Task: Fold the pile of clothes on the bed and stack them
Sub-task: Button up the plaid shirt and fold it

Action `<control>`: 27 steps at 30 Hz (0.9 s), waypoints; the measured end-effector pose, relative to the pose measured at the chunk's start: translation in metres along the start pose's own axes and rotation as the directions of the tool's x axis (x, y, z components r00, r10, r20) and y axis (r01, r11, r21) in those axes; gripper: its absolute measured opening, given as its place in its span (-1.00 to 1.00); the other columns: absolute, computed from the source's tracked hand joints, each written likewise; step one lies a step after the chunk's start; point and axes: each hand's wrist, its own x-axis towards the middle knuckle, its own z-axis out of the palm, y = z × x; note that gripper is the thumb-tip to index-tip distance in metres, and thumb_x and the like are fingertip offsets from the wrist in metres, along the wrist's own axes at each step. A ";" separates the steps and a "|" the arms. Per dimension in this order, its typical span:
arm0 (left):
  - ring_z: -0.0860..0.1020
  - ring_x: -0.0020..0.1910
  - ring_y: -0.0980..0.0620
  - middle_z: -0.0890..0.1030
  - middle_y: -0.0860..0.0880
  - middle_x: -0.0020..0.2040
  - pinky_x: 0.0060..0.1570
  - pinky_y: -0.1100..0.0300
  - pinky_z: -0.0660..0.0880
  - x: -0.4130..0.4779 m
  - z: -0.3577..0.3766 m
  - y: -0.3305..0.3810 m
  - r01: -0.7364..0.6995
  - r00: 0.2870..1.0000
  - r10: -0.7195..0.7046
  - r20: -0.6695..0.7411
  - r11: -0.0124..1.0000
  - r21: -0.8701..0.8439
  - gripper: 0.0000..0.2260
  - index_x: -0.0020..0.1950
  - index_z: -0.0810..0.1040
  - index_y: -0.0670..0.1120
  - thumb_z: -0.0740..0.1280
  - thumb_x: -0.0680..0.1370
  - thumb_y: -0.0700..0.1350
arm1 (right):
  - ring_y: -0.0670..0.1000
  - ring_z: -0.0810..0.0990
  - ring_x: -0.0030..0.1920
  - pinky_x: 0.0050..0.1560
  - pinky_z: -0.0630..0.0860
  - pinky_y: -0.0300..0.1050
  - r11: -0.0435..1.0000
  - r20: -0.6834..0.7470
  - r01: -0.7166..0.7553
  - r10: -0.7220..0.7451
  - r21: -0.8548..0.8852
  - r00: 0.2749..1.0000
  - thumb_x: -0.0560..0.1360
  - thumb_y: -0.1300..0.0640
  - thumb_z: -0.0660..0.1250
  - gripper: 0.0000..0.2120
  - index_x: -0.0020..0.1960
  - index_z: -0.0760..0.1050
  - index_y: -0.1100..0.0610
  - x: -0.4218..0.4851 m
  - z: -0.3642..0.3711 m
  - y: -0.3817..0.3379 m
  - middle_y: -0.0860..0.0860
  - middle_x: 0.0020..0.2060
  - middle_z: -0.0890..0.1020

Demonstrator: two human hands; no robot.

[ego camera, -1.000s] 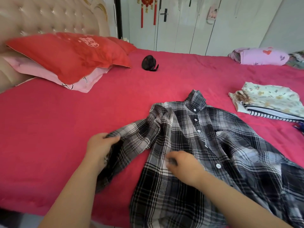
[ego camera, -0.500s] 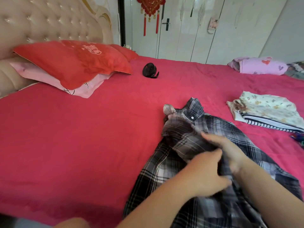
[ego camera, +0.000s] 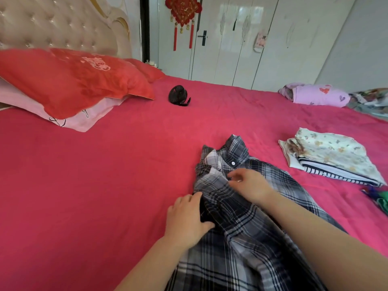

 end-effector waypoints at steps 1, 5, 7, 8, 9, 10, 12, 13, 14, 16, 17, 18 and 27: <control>0.28 0.36 -0.03 0.34 0.05 0.38 0.27 0.01 0.26 0.005 0.005 0.001 0.003 1.000 -0.004 0.016 1.000 0.019 -0.24 0.47 0.13 0.04 0.38 0.39 0.23 | 0.04 0.55 0.15 0.17 0.41 -0.16 0.999 -0.005 0.035 -0.035 0.001 0.999 0.52 0.10 0.28 -0.73 0.18 0.53 0.13 0.013 0.003 -0.007 0.02 0.10 0.61; 0.32 0.31 -0.02 0.38 0.06 0.34 0.21 0.03 0.28 0.022 0.019 0.002 -0.006 0.999 0.009 -0.044 0.998 0.056 -0.30 0.46 0.10 0.04 0.37 0.43 0.12 | 0.13 0.55 0.10 0.09 0.44 -0.10 0.993 0.039 0.103 -0.100 -0.055 0.994 0.54 0.13 0.21 -0.72 0.12 0.55 0.27 0.063 0.021 -0.024 0.16 0.07 0.62; 0.35 0.27 -0.01 0.41 0.08 0.30 0.16 0.07 0.28 0.031 0.023 0.001 -0.010 0.994 0.014 -0.107 0.999 0.043 -0.39 0.46 0.11 0.05 0.31 0.48 -0.03 | 0.13 0.53 0.00 -0.09 0.39 -0.13 0.985 0.114 0.107 -0.092 -0.133 0.989 0.55 0.03 0.21 -0.70 0.01 0.52 0.28 0.081 0.033 -0.028 0.17 -0.06 0.60; 0.38 0.24 0.00 0.44 0.08 0.27 0.13 0.09 0.29 0.035 0.024 0.000 -0.014 0.991 0.018 -0.132 0.999 0.033 -0.43 0.44 0.13 0.06 0.27 0.48 -0.08 | 0.13 0.52 -0.04 -0.15 0.35 -0.15 0.976 0.158 0.107 -0.078 -0.188 0.984 0.55 -0.01 0.22 -0.68 -0.06 0.49 0.27 0.088 0.038 -0.029 0.17 -0.11 0.58; 0.41 0.21 0.00 0.47 0.07 0.23 0.10 0.10 0.31 0.040 0.024 -0.001 -0.019 0.988 0.021 -0.153 1.000 0.010 -0.47 0.42 0.17 0.07 0.24 0.49 -0.13 | 0.14 0.52 -0.05 -0.17 0.34 -0.16 0.964 0.193 0.113 -0.067 -0.239 0.979 0.54 -0.03 0.23 -0.68 -0.08 0.48 0.25 0.095 0.043 -0.029 0.18 -0.12 0.57; 0.44 0.17 -0.01 0.50 0.07 0.19 0.07 0.10 0.34 0.045 0.024 -0.003 -0.022 0.985 0.014 -0.169 0.999 -0.041 -0.51 0.39 0.22 0.07 0.22 0.48 -0.18 | 0.14 0.53 -0.05 -0.19 0.34 -0.17 0.954 0.219 0.119 -0.059 -0.276 0.974 0.54 -0.02 0.24 -0.69 -0.09 0.50 0.25 0.102 0.046 -0.029 0.18 -0.11 0.58; 0.50 0.11 -0.04 0.55 0.03 0.11 0.01 0.08 0.41 0.053 0.022 -0.007 0.000 0.978 -0.046 -0.201 0.974 -0.225 -0.57 0.32 0.32 0.04 0.20 0.48 -0.25 | 0.13 0.54 -0.08 -0.27 0.35 -0.21 0.954 0.225 0.105 -0.041 -0.281 0.974 0.52 0.05 0.27 -0.74 -0.20 0.51 0.23 0.112 0.047 -0.029 0.11 -0.21 0.57; 0.52 0.08 -0.06 0.57 0.01 0.07 -0.01 0.08 0.42 0.056 0.019 -0.009 0.025 0.968 -0.104 -0.227 0.945 -0.325 -0.60 0.28 0.37 0.02 0.20 0.48 -0.28 | 0.09 0.51 -0.14 -0.32 0.33 -0.22 0.973 0.215 0.084 -0.037 -0.216 0.976 0.51 0.08 0.28 -0.75 -0.28 0.49 0.20 0.118 0.046 -0.029 0.06 -0.30 0.53; 0.53 0.05 -0.06 0.58 -0.01 0.04 -0.02 0.11 0.41 0.059 0.015 -0.013 0.056 0.949 -0.175 -0.262 0.912 -0.407 -0.61 0.26 0.40 0.00 0.22 0.48 -0.29 | 0.04 0.49 -0.17 -0.31 0.34 -0.22 0.997 0.208 0.046 -0.031 -0.068 0.978 0.50 0.12 0.30 -0.77 -0.30 0.47 0.17 0.124 0.044 -0.029 0.03 -0.33 0.50; 0.53 0.01 -0.05 0.59 -0.03 0.01 -0.06 0.20 0.34 0.064 0.004 -0.024 0.098 0.884 -0.310 -0.350 0.855 -0.510 -0.63 0.26 0.45 -0.07 0.25 0.48 -0.32 | 0.01 0.47 -0.19 -0.13 0.40 -0.17 0.930 0.242 -0.084 -0.006 0.357 0.970 0.50 0.19 0.32 -0.85 -0.25 0.48 0.09 0.132 0.037 -0.030 0.04 -0.24 0.51; 0.52 -0.03 -0.05 0.58 -0.04 -0.01 -0.07 0.22 0.31 0.065 -0.002 -0.030 0.102 0.846 -0.357 -0.397 0.838 -0.537 -0.63 0.25 0.46 -0.10 0.25 0.47 -0.34 | 0.01 0.46 -0.22 -0.13 0.40 -0.11 0.849 0.275 -0.144 -0.002 0.508 0.961 0.51 0.21 0.31 -0.84 -0.24 0.46 0.07 0.133 0.034 -0.029 0.06 -0.24 0.49; 0.49 -0.06 -0.03 0.57 -0.04 -0.03 -0.07 0.23 0.30 0.065 -0.007 -0.035 0.095 0.812 -0.385 -0.438 0.828 -0.552 -0.64 0.23 0.48 -0.13 0.25 0.46 -0.36 | -0.01 0.42 -0.30 -0.21 0.38 -0.12 0.781 0.307 -0.183 -0.011 0.597 0.952 0.52 0.23 0.29 -0.82 -0.24 0.45 0.07 0.133 0.031 -0.028 0.05 -0.31 0.46; 0.50 0.12 -0.03 0.55 0.05 0.00 0.11 0.10 0.41 0.051 -0.014 -0.062 0.223 0.875 -0.383 -0.297 0.862 -0.455 -0.55 0.25 0.48 -0.03 0.25 0.41 -0.37 | -0.15 0.45 -0.41 -0.35 0.45 -0.29 0.822 0.428 -0.284 0.055 0.494 0.902 0.57 0.27 0.20 -0.86 -0.12 0.45 0.08 0.119 0.048 -0.014 -0.07 -0.48 0.46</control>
